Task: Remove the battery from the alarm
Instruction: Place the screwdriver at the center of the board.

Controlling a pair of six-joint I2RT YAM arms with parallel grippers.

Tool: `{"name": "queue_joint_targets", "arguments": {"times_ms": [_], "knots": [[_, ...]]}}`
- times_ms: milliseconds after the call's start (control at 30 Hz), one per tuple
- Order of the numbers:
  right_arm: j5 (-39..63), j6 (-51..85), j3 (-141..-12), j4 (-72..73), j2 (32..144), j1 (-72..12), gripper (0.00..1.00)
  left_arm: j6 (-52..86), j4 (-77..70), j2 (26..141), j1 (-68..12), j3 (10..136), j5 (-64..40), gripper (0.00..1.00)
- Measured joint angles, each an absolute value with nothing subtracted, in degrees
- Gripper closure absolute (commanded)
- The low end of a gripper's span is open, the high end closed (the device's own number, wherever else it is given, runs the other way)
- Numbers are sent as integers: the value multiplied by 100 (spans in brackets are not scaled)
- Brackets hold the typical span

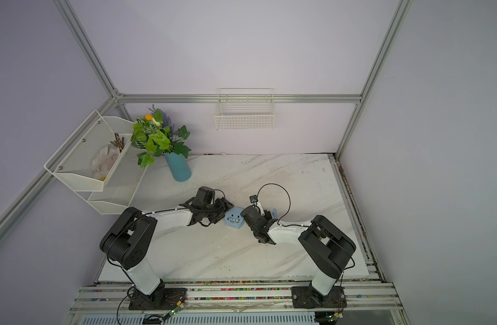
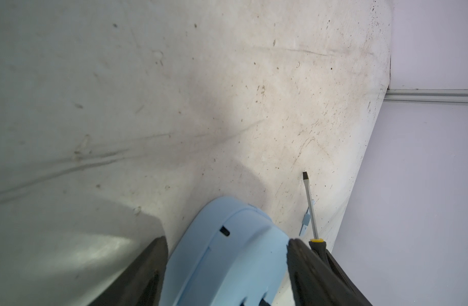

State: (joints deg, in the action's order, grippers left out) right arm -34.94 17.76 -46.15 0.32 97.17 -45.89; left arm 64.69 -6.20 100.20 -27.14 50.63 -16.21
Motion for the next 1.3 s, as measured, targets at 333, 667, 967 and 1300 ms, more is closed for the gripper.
{"name": "queue_joint_targets", "arguments": {"times_ms": [333,667,967,1300], "knots": [[-3492,2383,-4810,-305,9837,-4626,77,6464,-615,10020,-2714,5063,-1621,25],[-3048,2753,-4856,-580,10182,-4600,63,6449,-582,10020,-2714,5063,-1623,25],[-2902,2886,-4838,-626,10092,-4563,53,6447,-576,10020,-2714,5063,-1623,24],[-2445,2714,-4950,-2008,8858,-4580,55,6442,-469,9896,-2700,5063,-1619,22]]}}
